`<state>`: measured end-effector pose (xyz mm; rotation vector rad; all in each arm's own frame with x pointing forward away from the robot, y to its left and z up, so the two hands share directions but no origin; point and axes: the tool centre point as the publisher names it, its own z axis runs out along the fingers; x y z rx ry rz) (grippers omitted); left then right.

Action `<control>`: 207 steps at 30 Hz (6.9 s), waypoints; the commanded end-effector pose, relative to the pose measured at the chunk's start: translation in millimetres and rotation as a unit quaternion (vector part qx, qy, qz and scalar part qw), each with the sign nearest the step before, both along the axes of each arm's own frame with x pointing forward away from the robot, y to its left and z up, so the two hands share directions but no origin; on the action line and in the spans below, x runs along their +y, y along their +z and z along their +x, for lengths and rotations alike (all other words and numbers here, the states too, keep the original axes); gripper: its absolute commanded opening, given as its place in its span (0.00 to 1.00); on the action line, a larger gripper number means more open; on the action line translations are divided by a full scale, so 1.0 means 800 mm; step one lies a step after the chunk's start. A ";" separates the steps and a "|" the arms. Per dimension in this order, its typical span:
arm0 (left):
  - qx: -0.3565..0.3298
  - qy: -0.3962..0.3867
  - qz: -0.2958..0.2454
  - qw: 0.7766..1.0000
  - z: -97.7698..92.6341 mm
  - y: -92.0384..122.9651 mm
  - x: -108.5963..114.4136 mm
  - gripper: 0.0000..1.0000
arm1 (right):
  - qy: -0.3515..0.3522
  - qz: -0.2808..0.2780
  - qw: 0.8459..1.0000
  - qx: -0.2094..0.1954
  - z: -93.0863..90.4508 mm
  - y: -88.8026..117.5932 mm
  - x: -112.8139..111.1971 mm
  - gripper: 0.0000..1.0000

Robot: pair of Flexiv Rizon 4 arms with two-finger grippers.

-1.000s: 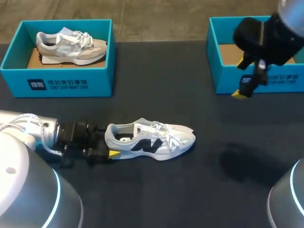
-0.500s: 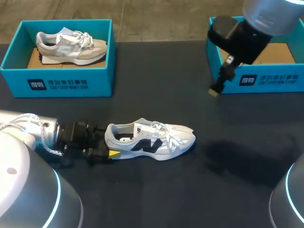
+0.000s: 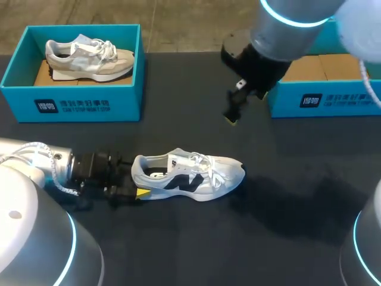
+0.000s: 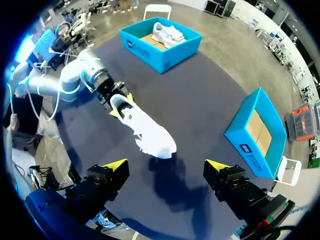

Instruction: Take the shoe out of the shoebox, open the shoe tongue, remove and reinsert the insole, then place the shoe into the shoebox

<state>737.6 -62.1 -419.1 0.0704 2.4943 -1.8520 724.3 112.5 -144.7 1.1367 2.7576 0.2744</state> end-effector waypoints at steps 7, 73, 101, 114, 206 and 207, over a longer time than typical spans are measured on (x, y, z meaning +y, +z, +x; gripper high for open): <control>-0.001 0.001 0.000 1.000 -0.001 -0.004 0.004 0.00 | -0.003 -0.038 0.998 0.040 0.008 0.000 0.010 1.00; -0.001 0.001 0.000 1.000 -0.001 -0.004 0.004 0.00 | -0.389 -0.156 0.908 -0.011 -0.004 -0.190 0.198 1.00; -0.001 0.001 0.000 1.000 -0.001 -0.004 0.004 0.00 | -0.438 -0.245 0.865 -0.023 0.007 -0.249 0.183 1.00; -0.001 0.001 0.000 1.000 -0.001 -0.004 0.004 0.00 | -0.490 -0.235 0.839 -0.028 -0.004 -0.264 0.159 1.00; -0.001 0.001 0.000 1.000 -0.001 -0.004 0.004 0.00 | -0.400 -0.142 0.904 -0.051 0.040 -0.206 0.039 1.00; -0.001 0.001 0.000 1.000 -0.001 -0.004 0.004 0.00 | -0.384 -0.135 0.912 -0.055 0.042 -0.202 0.042 1.00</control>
